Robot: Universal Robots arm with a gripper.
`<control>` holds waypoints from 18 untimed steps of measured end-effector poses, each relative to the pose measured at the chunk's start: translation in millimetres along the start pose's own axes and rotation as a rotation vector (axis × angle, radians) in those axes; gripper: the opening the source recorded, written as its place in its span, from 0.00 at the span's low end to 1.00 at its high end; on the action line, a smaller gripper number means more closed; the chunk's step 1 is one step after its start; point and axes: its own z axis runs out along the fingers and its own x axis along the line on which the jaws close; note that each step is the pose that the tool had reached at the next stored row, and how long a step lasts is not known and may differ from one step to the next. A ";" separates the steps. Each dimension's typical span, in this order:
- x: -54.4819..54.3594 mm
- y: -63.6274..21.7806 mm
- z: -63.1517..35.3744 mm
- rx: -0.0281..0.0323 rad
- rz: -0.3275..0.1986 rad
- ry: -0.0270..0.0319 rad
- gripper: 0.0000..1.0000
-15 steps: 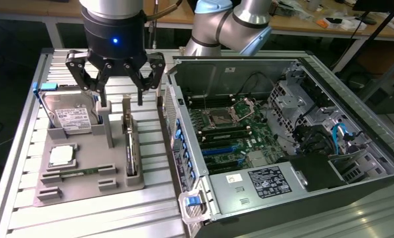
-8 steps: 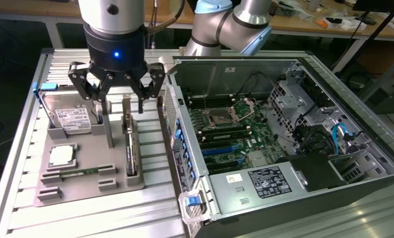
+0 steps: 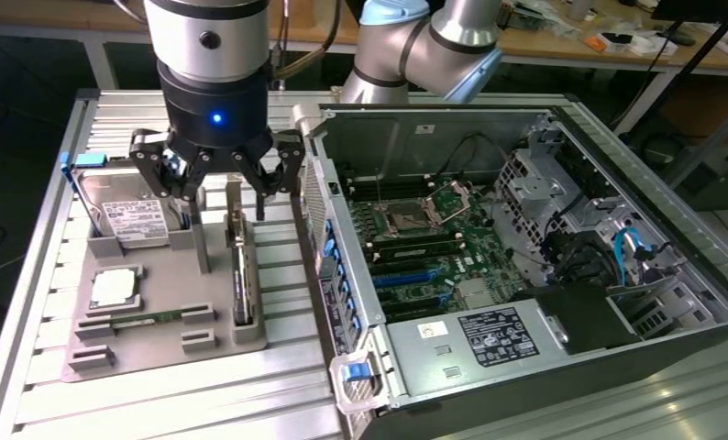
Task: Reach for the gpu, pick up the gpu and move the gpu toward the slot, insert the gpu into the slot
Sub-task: 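Pick up the gpu and move the gpu toward the slot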
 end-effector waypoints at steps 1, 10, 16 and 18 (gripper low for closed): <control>0.0 -0.2 1.8 0.0000 0.000 0.0000 0.66; -0.2 -1.0 18.3 -0.0001 0.010 -0.0004 0.66; -0.3 -1.9 29.6 -0.0002 0.012 -0.0006 0.66; -0.3 -2.3 33.1 -0.0002 0.013 -0.0005 0.66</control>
